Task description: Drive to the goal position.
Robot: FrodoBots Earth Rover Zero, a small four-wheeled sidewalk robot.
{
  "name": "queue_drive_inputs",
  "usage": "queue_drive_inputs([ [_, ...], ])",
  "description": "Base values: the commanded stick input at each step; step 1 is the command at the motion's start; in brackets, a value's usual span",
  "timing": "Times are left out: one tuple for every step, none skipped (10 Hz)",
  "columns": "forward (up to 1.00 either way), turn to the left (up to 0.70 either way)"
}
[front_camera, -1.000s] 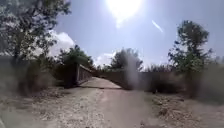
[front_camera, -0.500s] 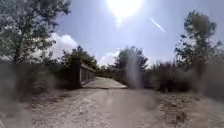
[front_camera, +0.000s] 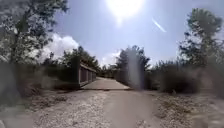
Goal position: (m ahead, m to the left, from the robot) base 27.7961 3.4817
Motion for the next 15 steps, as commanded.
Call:
queue_drive_inputs([
  [0.6, 0.01],
  [0.6, 0.01],
  [0.6, 0.01],
  [0.6, 0.01],
  [0.6, 0.07],
  [0.6, 0.15],
  [0.6, 0.08],
  [0.6, 0.02],
  [0.6, 0.01],
  [0.6, 0.01],
  [0.6, 0.01],
  [0.6, 0.01],
  [0.6, 0.01],
  [0.6, 0.01],
  [0.6, 0.01],
])
